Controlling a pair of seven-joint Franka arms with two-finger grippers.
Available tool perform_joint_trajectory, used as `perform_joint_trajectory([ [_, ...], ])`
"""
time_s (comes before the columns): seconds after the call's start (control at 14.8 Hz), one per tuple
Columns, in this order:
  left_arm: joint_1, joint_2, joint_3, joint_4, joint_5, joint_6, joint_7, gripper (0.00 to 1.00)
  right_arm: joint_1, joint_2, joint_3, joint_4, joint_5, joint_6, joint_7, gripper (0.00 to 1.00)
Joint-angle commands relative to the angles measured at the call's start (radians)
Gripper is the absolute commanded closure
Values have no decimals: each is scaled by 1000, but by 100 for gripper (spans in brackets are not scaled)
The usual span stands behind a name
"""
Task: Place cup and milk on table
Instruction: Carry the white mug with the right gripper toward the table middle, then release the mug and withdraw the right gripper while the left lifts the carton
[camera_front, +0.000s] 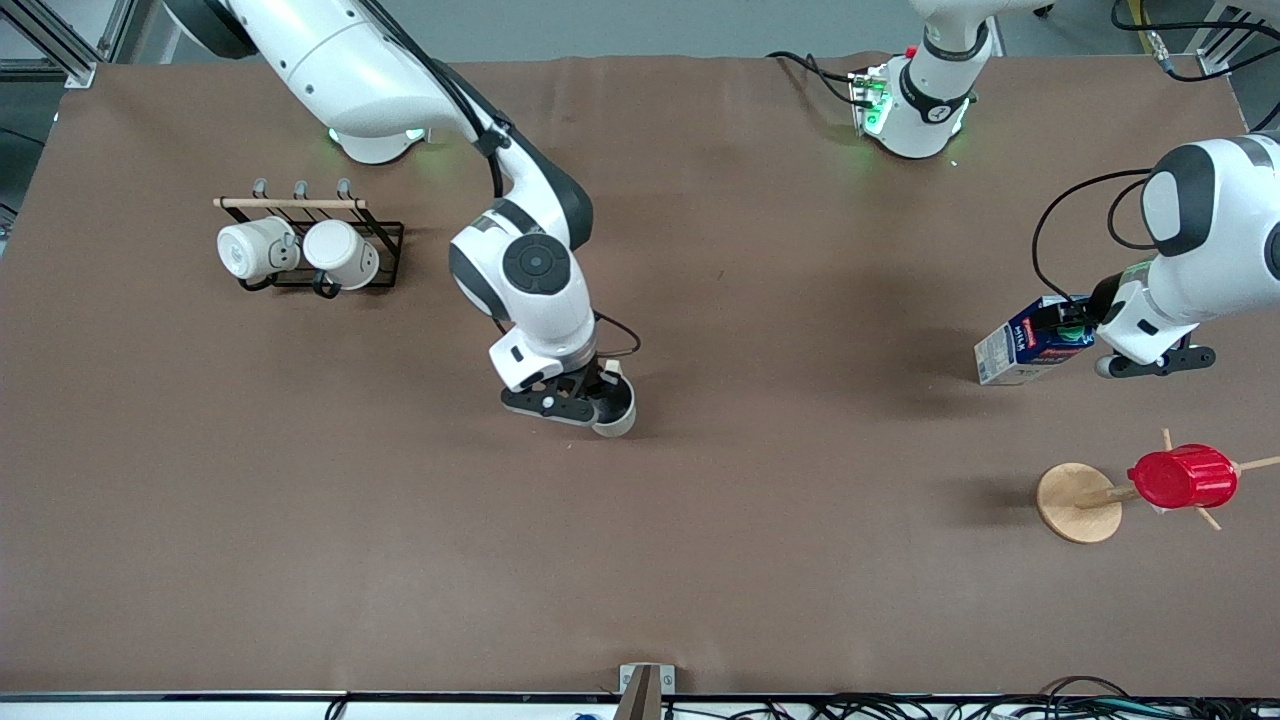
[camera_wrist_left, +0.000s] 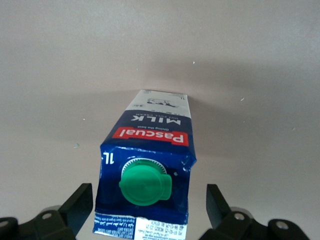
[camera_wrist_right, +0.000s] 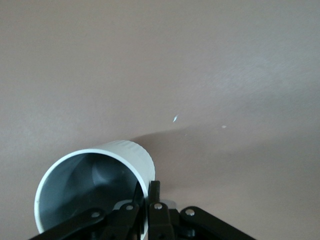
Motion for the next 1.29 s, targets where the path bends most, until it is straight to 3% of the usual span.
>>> perform_joint_trajectory([
  [0.0,7,-6,-5,-19,21,2,11,0,18,20,10,24,-45,0,30,99],
  [0.41,10,-4,-5,-35,21,2,13,0,24,53,10,27,-79,31,94,94],
  [0.47,17,-4,-5,-36,21,2,13,0,22,55,10,27,-79,31,99,81],
  [0.54,24,-4,-5,-36,21,2,16,0,21,55,10,30,-76,30,101,47],
  [0.61,26,-4,-5,-36,21,2,22,0,21,52,10,31,-76,28,102,0],
  [0.81,24,-4,-5,-36,21,-4,32,0,4,17,10,31,-70,14,93,0],
  [1.02,24,-2,-6,-36,19,-18,31,0,-46,-77,11,31,-70,-56,84,0],
  [1.15,23,10,-6,-18,7,-10,14,28,-111,-178,10,27,-70,-143,50,0],
  [1.22,18,13,-6,-9,7,-9,14,36,-155,-221,11,27,-68,-194,-3,0],
])
